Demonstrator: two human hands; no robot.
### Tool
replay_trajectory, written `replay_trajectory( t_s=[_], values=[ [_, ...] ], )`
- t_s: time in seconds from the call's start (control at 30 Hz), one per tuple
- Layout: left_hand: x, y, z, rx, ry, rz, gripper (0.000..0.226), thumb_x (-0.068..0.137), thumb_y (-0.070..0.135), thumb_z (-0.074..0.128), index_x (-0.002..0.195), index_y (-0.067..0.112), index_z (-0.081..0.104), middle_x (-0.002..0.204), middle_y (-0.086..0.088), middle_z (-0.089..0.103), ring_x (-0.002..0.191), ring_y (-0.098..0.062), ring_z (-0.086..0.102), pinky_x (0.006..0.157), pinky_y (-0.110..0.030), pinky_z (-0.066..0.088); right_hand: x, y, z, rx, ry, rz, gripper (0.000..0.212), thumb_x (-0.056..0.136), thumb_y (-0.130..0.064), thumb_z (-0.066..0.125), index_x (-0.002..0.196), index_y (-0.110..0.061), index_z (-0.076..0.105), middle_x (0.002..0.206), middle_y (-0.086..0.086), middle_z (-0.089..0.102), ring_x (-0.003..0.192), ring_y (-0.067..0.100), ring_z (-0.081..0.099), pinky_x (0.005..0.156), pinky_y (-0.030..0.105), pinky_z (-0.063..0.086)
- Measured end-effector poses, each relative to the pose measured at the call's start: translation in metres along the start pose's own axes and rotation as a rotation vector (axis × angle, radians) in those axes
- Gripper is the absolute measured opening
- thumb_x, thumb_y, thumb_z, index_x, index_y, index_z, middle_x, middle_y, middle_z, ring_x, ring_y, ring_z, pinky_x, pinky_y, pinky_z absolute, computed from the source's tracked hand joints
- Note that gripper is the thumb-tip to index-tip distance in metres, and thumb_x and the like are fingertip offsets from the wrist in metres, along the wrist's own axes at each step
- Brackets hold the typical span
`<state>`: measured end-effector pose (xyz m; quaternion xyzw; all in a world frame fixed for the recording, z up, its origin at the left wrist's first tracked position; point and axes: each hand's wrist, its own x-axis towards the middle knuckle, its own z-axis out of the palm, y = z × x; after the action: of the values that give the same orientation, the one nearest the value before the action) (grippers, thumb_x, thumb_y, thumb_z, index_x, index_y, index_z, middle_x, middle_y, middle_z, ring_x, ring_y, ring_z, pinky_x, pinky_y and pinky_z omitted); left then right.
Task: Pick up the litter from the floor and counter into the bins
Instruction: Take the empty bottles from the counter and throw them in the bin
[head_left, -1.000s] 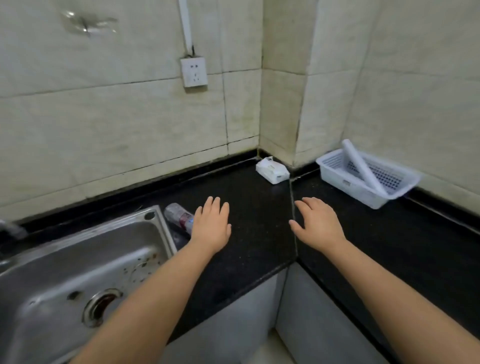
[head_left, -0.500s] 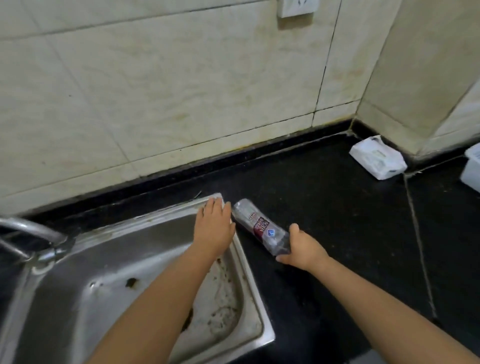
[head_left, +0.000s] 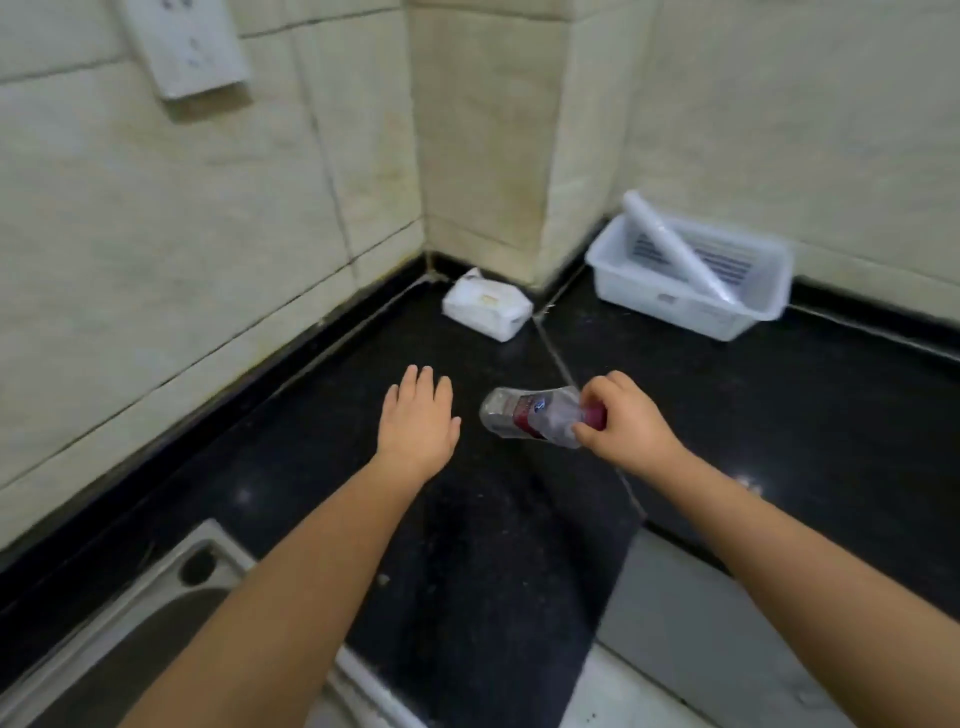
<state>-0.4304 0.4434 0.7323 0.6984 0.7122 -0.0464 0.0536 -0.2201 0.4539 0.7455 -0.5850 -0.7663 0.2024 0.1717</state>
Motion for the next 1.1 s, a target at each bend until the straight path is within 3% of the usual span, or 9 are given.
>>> replay_trajectory(
  t_s=[0.13, 0.23, 0.3, 0.43, 0.53, 0.6, 0.77, 0.93, 1.1],
  values=[
    [0.006, 0.154, -0.022, 0.035, 0.038, 0.363, 0.058, 0.1, 0.032, 0.037, 0.149, 0.008, 0.018, 0.159, -0.013, 0.016, 0.148, -0.028, 0.009, 0.12, -0.041, 0.018, -0.09, 0.084, -0.085, -0.084, 0.255, 0.264, 0.02, 0.078, -0.009, 0.063, 0.093, 0.001, 0.056, 0.088, 0.003, 0.038, 0.081, 0.021, 0.043, 0.071, 0.03, 0.037],
    [-0.042, 0.288, -0.031, 0.034, 0.066, 0.674, 0.057, 0.1, 0.032, 0.038, 0.148, 0.008, 0.019, 0.158, -0.013, 0.016, 0.148, -0.028, 0.009, 0.121, -0.041, 0.017, -0.201, 0.142, -0.14, -0.11, 0.444, 0.495, 0.017, 0.079, -0.008, 0.062, 0.093, 0.0, 0.056, 0.089, 0.003, 0.038, 0.079, 0.019, 0.043, 0.071, 0.03, 0.039],
    [-0.1, 0.373, -0.031, 0.033, 0.076, 0.873, 0.057, 0.1, 0.031, 0.038, 0.148, 0.008, 0.019, 0.158, -0.013, 0.016, 0.148, -0.028, 0.009, 0.121, -0.041, 0.017, -0.291, 0.171, -0.168, -0.127, 0.555, 0.648, 0.017, 0.08, -0.009, 0.062, 0.093, -0.002, 0.056, 0.09, 0.003, 0.039, 0.079, 0.021, 0.045, 0.072, 0.033, 0.043],
    [-0.253, 0.516, -0.017, 0.041, 0.076, 1.228, 0.057, 0.1, 0.031, 0.04, 0.148, 0.008, 0.02, 0.158, -0.012, 0.017, 0.148, -0.028, 0.009, 0.12, -0.041, 0.017, -0.495, 0.206, -0.203, -0.173, 0.766, 0.9, 0.012, 0.078, -0.008, 0.064, 0.087, -0.005, 0.056, 0.088, 0.004, 0.039, 0.083, 0.027, 0.051, 0.068, 0.026, 0.035],
    [-0.383, 0.602, 0.0, 0.031, 0.114, 1.469, 0.053, 0.099, 0.028, 0.039, 0.145, 0.006, 0.025, 0.155, -0.013, 0.023, 0.147, -0.028, 0.013, 0.118, -0.04, 0.02, -0.655, 0.213, -0.211, -0.202, 0.917, 1.08, 0.019, 0.074, -0.007, 0.064, 0.088, 0.005, 0.06, 0.088, 0.022, 0.051, 0.09, 0.035, 0.057, 0.071, 0.033, 0.037],
    [-0.477, 0.646, 0.016, 0.033, 0.101, 1.629, 0.049, 0.098, 0.026, 0.04, 0.141, 0.005, 0.03, 0.151, -0.015, 0.029, 0.145, -0.028, 0.019, 0.116, -0.039, 0.024, -0.76, 0.205, -0.205, -0.223, 1.016, 1.243, 0.019, 0.076, -0.003, 0.064, 0.092, 0.007, 0.059, 0.098, 0.029, 0.054, 0.095, 0.037, 0.056, 0.078, 0.036, 0.037],
    [-0.697, 0.715, 0.069, 0.144, 0.046, 2.029, 0.053, 0.097, 0.028, 0.042, 0.143, 0.006, 0.028, 0.153, -0.015, 0.026, 0.146, -0.028, 0.018, 0.117, -0.038, 0.022, -0.981, 0.167, -0.171, -0.219, 1.177, 1.686, 0.024, 0.078, -0.004, 0.064, 0.099, 0.005, 0.057, 0.106, 0.026, 0.053, 0.101, 0.035, 0.053, 0.083, 0.035, 0.039],
    [-0.867, 0.77, 0.13, 0.232, -0.046, 2.291, 0.053, 0.1, 0.029, 0.038, 0.146, 0.008, 0.024, 0.158, -0.013, 0.019, 0.148, -0.028, 0.01, 0.12, -0.039, 0.017, -1.129, 0.139, -0.109, -0.099, 1.263, 2.084, 0.02, 0.079, -0.003, 0.062, 0.096, 0.007, 0.056, 0.104, 0.03, 0.052, 0.098, 0.038, 0.053, 0.083, 0.041, 0.043],
    [-1.029, 0.842, 0.218, 0.373, -0.112, 2.508, 0.053, 0.1, 0.029, 0.037, 0.147, 0.009, 0.022, 0.158, -0.012, 0.017, 0.149, -0.027, 0.008, 0.12, -0.039, 0.017, -1.263, 0.158, -0.051, 0.083, 1.331, 2.403, 0.023, 0.082, -0.006, 0.063, 0.097, 0.01, 0.056, 0.109, 0.03, 0.05, 0.1, 0.041, 0.054, 0.084, 0.042, 0.042]
  ],
)
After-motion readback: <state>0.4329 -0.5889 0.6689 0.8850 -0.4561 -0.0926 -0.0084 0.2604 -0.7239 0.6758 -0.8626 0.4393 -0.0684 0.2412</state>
